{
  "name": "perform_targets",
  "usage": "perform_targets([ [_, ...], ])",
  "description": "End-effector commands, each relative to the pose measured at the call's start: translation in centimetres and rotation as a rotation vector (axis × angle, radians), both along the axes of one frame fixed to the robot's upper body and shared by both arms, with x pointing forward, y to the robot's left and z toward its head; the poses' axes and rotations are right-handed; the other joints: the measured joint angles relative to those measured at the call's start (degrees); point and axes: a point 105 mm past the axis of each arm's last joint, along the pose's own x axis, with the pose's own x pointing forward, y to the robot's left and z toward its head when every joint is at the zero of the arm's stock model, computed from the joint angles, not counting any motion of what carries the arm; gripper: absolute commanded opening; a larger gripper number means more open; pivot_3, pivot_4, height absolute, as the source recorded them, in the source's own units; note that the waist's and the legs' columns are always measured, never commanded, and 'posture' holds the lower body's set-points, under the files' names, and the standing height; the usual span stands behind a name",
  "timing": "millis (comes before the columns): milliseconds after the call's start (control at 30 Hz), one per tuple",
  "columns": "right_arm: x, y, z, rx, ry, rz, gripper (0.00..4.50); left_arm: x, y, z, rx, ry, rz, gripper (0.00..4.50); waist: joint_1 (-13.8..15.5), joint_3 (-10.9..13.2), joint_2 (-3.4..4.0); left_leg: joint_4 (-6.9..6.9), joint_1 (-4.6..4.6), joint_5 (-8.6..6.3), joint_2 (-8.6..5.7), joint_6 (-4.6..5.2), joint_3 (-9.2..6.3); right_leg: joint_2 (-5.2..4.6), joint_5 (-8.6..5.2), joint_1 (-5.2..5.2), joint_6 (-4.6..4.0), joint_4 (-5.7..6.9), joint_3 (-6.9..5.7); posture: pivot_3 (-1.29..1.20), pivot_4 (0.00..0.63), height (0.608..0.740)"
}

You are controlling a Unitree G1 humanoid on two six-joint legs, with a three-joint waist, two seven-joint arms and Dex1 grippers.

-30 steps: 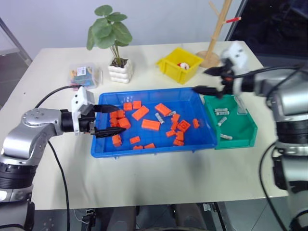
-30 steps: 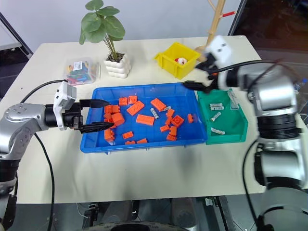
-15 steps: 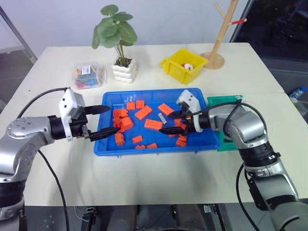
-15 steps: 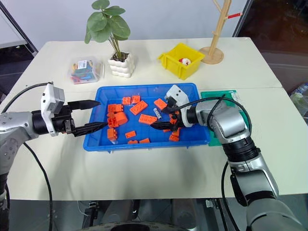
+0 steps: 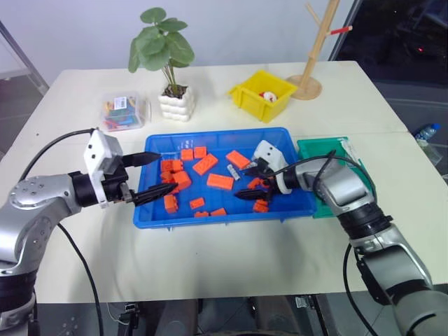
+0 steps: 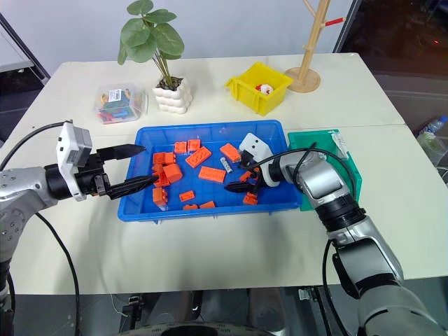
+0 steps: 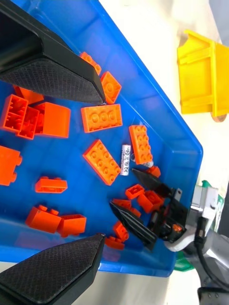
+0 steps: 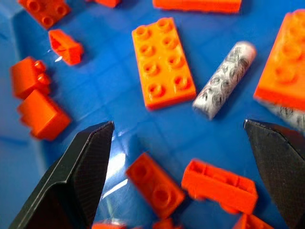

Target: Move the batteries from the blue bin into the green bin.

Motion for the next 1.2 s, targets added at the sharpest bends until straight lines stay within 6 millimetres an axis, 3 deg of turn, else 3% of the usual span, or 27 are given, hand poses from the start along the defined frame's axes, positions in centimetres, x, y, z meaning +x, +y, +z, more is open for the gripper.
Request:
perform_targets([
  [33, 0.8, 0.7, 0.0, -0.022, -0.038, 0.005, 4.47, -0.1, 0.0, 1.3, -0.010, -0.057, 0.006, 4.50, 0.0, 0.0, -0.01, 0.00, 0.00, 0.00, 0.00, 0.00, 0.00, 0.00, 0.00, 0.00, 0.00, -0.01, 0.00, 0.00, 0.150, 0.740],
  [333, 1.6, 1.6, -0.5, -0.059, -0.080, 0.015, 4.47, -0.1, -0.3, 1.2, -0.022, -0.058, 0.010, 4.50, 0.0, 0.0, -0.01, 0.00, 0.02, 0.00, 0.00, 0.00, -0.01, 0.01, 0.01, 0.01, -0.01, 0.01, 0.00, 0.00, 0.150, 0.740],
  [433, 1.6, 1.7, -0.6, -0.072, -0.089, 0.029, 3.66, -0.1, -0.3, 1.2, -0.027, -0.062, 0.013, 4.50, 0.0, 0.0, -0.02, 0.00, 0.02, 0.00, 0.00, 0.00, -0.01, 0.02, 0.01, 0.01, -0.01, 0.01, 0.00, 0.00, 0.150, 0.740],
  [667, 1.8, 1.5, -0.3, -0.067, -0.104, 0.020, 0.25, -0.2, -0.2, 1.2, -0.028, -0.061, 0.018, 4.50, 0.0, -0.1, -0.06, 0.00, 0.04, 0.00, 0.01, 0.00, -0.01, 0.03, 0.01, 0.03, -0.01, 0.01, 0.00, 0.00, 0.150, 0.740],
  [1100, 1.8, 1.8, -0.3, -0.072, -0.113, 0.030, 0.25, -0.1, -0.3, 1.3, -0.027, -0.060, 0.009, 4.50, 0.0, -0.1, -0.07, 0.00, 0.04, 0.00, 0.01, 0.00, -0.01, 0.03, 0.01, 0.04, -0.01, 0.01, 0.00, 0.00, 0.150, 0.740],
  [1200, 2.1, 2.0, 0.6, -0.060, -0.135, 0.029, 0.25, -0.4, -0.4, 1.2, -0.025, -0.048, -0.013, 4.50, 0.0, -0.1, -0.06, -0.01, 0.05, 0.00, 0.01, 0.00, -0.01, 0.03, 0.01, 0.04, -0.01, 0.01, 0.01, 0.00, 0.150, 0.740],
])
